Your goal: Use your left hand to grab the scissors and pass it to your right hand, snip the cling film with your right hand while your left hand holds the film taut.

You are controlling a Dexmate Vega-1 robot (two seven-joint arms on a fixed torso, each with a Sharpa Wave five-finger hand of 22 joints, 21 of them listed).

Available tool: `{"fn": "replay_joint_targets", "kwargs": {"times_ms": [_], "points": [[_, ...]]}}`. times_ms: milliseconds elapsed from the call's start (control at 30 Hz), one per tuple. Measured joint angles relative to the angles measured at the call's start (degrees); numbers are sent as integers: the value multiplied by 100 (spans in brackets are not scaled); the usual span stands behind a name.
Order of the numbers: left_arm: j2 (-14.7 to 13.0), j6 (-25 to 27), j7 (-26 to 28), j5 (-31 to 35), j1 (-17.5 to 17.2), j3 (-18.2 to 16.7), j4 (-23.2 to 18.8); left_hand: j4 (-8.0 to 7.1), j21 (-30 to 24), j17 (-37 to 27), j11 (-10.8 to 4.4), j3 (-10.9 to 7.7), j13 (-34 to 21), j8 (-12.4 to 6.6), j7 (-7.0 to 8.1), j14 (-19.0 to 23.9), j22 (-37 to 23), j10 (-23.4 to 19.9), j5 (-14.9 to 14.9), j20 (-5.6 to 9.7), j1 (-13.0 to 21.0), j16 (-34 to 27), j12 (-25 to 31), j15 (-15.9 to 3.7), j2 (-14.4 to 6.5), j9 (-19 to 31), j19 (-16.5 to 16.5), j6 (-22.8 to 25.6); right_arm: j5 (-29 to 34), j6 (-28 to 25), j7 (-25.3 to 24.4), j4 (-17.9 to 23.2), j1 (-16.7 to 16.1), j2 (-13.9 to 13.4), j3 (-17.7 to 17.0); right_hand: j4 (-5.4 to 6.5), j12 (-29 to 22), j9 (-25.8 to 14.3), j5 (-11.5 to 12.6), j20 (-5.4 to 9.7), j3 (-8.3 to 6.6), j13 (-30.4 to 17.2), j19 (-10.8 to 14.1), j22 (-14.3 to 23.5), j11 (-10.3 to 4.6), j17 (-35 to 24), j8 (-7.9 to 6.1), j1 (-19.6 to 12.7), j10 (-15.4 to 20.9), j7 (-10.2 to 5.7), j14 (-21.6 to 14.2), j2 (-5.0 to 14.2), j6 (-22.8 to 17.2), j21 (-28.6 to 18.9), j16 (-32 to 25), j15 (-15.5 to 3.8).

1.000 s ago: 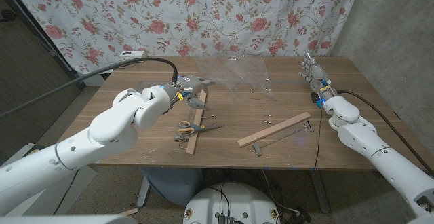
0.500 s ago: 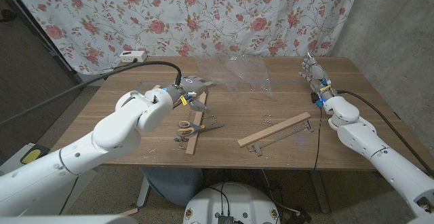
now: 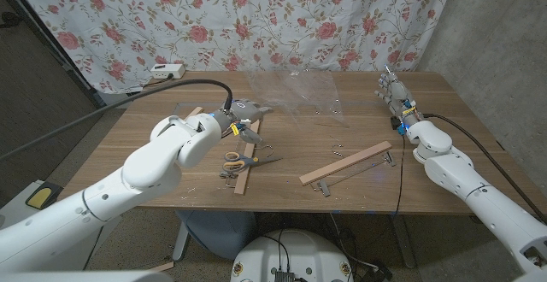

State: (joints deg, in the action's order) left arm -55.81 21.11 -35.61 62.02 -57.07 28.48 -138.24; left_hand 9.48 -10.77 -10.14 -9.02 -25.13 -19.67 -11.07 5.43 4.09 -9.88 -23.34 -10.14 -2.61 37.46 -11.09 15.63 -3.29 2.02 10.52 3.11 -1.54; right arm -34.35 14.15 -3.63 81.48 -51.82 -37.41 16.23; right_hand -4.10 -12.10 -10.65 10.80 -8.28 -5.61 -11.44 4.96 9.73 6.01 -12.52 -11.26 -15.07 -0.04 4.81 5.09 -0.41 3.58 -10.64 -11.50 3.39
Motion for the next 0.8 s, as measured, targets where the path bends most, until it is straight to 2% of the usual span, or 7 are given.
{"fn": "replay_joint_targets", "kwargs": {"times_ms": [233,333,800], "points": [[77,-87,-58,28,-2,-3,73,-6,0,0,20,6,-16,-19,22,15,0,-23,0,37,17,0,0,-12,17,0,37,40,-5,1,10,-19,21,11,13,0,0,0,0,20,0,0,-20,0,0,28,0,0,0,0,0,0,0,0,0,0],[103,-129,-50,28,-21,-5,94,-25,0,0,-20,25,-42,-42,26,63,0,-63,0,16,17,0,0,-20,17,0,59,89,-6,0,12,-21,25,11,15,0,0,0,0,20,0,0,-20,0,0,27,0,0,0,0,0,0,0,0,0,0],[181,-209,-56,48,-48,-6,174,-41,0,0,-29,42,-69,-46,0,117,0,-115,0,-18,17,-1,0,-28,17,0,86,205,-18,-11,19,-56,54,27,29,0,0,-1,0,20,0,0,-20,0,0,27,0,0,0,0,0,0,0,0,0,0]]}}
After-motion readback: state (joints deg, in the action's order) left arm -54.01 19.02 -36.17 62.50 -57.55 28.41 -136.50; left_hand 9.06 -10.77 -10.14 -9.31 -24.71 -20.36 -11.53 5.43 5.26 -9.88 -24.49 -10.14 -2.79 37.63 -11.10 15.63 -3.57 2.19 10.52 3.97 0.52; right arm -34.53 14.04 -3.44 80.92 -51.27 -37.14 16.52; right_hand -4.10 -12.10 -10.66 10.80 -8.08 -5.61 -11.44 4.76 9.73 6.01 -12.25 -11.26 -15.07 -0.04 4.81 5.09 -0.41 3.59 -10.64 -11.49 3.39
